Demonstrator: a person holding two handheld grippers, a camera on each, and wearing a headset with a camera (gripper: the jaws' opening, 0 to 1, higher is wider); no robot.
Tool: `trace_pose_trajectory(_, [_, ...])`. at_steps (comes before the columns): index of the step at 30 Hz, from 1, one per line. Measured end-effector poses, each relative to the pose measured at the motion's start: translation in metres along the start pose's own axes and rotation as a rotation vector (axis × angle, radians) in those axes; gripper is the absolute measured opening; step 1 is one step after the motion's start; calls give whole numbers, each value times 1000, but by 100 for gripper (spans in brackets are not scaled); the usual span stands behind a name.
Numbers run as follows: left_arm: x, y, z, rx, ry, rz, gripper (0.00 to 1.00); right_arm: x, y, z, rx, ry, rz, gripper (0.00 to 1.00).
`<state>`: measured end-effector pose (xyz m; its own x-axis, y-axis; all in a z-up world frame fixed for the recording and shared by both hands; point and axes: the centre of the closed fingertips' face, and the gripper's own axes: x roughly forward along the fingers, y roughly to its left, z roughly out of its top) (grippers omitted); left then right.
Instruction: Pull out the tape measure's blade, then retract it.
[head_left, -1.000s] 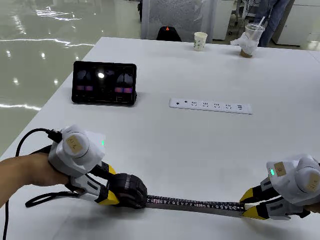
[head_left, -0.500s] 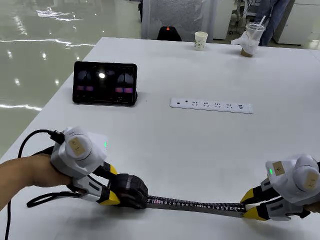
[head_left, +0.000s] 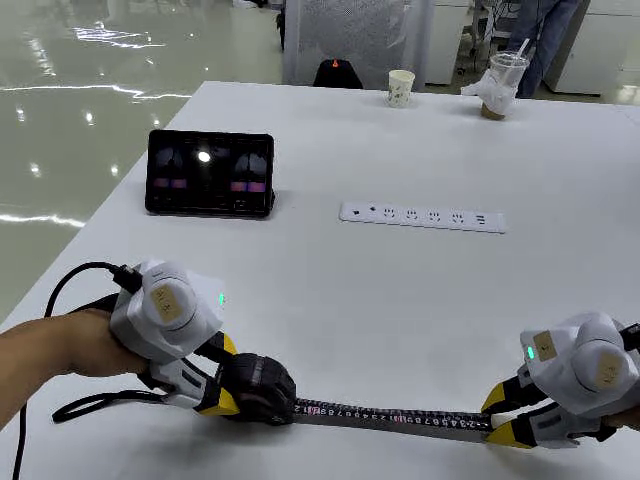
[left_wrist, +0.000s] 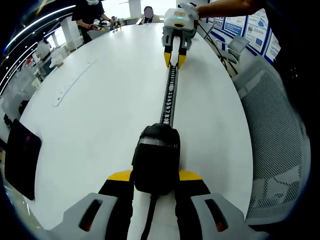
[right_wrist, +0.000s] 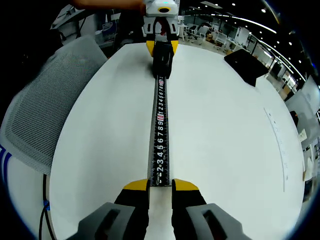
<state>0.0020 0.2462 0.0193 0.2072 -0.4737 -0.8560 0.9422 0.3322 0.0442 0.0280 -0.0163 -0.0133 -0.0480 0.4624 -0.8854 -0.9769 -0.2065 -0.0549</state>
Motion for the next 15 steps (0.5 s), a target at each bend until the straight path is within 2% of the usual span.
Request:
trace_pose_trajectory(1, [0, 0, 0, 0, 0, 1, 26, 1, 0, -4, -26, 30, 1, 15])
trace_pose_trajectory(2, [1, 0, 0, 0, 1, 3, 26, 1, 2, -4, -32, 32, 1, 15])
trace_pose_trajectory(3, [1, 1, 0, 0, 2, 5, 26, 1, 0, 0, -34, 15, 0, 15])
trace_pose_trajectory(6, [1, 1, 0, 1, 4, 9, 27, -1, -1, -3, -29, 29, -6, 17])
trace_pose_trajectory(15, [-2, 3, -1, -9, 7, 35, 30, -6, -1, -2, -12, 22, -31, 22])
